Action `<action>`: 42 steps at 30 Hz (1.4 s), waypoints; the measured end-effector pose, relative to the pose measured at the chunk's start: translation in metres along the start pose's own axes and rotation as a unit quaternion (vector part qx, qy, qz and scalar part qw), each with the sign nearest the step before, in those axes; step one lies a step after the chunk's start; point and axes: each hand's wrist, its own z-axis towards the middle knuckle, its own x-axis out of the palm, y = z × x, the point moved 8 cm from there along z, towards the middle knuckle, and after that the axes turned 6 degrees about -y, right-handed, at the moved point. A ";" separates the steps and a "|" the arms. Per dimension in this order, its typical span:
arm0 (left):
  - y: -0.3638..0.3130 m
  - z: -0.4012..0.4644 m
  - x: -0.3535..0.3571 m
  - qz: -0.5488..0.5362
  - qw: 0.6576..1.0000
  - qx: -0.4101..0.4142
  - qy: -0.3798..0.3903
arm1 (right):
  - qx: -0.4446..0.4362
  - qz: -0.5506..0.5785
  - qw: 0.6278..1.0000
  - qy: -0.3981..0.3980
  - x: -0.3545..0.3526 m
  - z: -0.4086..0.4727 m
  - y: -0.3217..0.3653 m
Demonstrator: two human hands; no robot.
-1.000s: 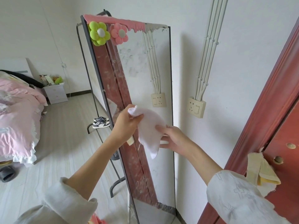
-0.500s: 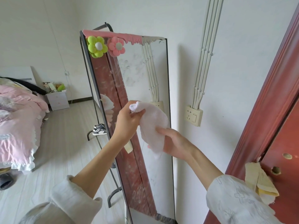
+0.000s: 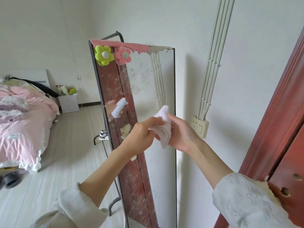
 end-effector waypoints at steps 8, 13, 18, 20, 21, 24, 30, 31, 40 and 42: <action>0.006 0.022 -0.073 -0.161 0.969 -0.091 -0.163 | -0.114 -0.188 0.975 -0.010 0.033 0.017 0.027; 0.020 0.031 -0.155 -0.009 0.935 -0.069 -0.347 | -0.232 -0.308 0.910 -0.155 0.040 0.038 0.069; 0.041 0.066 -0.204 -0.009 0.929 -0.084 -0.360 | -0.427 -0.485 0.729 -0.227 0.087 0.033 0.121; 0.048 0.084 -0.206 -0.031 0.944 -0.093 -0.315 | -0.487 -0.527 0.659 -0.224 0.108 0.037 0.128; 0.054 0.094 -0.204 -0.049 0.951 -0.103 -0.287 | -0.512 -0.550 0.621 -0.223 0.118 0.038 0.129; 0.068 0.117 -0.194 -0.154 0.955 -0.146 -0.209 | -0.569 -0.609 0.511 -0.210 0.143 0.047 0.125; 0.065 0.136 -0.189 -0.231 0.948 -0.116 -0.187 | -0.584 -0.607 0.504 -0.191 0.159 0.060 0.120; 0.064 0.138 -0.189 -0.233 0.946 -0.110 -0.197 | -0.601 -0.600 0.497 -0.180 0.164 0.059 0.117; 0.067 0.143 -0.189 -0.242 0.943 -0.086 -0.210 | -0.676 -0.564 0.469 -0.070 0.203 0.044 0.098; 0.066 0.143 -0.188 -0.245 0.942 -0.080 -0.213 | -0.677 -0.562 0.472 -0.045 0.201 0.046 0.094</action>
